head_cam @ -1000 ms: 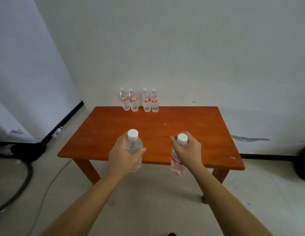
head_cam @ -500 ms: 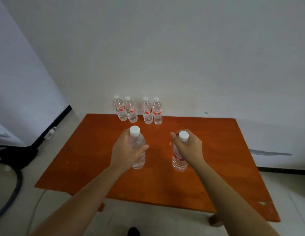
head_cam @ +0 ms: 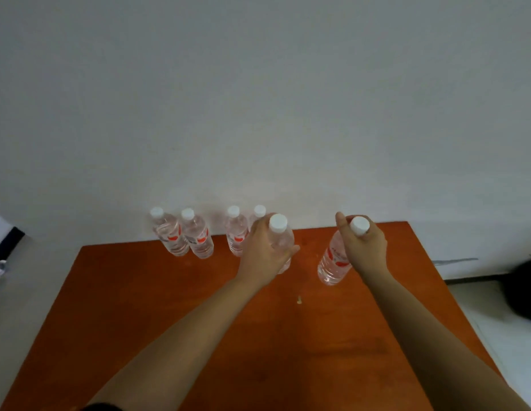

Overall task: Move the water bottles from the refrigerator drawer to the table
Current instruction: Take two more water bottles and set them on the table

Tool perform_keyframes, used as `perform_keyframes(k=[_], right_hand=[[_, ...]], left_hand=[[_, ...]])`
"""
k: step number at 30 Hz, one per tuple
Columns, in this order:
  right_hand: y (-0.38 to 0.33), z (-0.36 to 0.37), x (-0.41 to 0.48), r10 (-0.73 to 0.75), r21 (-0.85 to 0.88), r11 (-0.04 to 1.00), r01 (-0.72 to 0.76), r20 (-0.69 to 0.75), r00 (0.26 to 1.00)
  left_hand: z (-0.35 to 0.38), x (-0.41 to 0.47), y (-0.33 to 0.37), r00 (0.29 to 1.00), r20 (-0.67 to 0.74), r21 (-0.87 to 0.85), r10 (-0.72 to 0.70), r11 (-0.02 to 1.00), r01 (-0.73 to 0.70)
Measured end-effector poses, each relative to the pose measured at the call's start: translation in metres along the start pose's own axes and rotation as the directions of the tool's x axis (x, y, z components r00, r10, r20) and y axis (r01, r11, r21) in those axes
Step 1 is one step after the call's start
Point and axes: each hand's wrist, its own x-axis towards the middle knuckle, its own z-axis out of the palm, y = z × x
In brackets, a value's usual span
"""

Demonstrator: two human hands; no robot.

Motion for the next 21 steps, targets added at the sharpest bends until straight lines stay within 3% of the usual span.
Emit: perform_keyframes(k=[9, 21], right_hand=[[0.039, 0.043, 0.092, 0.075, -0.070, 0.995, -0.074, 0.011, 0.997], [0.080, 0.104, 0.157, 0.036, -0.056, 0.998, -0.025, 0.189, 0.981]], left_hand=[[0.066, 0.093, -0.040, 0.990, 0.101, 0.064, -0.093, 0.994, 0.087], [0.113, 0.154, -0.082, 0.960, -0.028, -0.005, -0.277, 0.961, 0.277]])
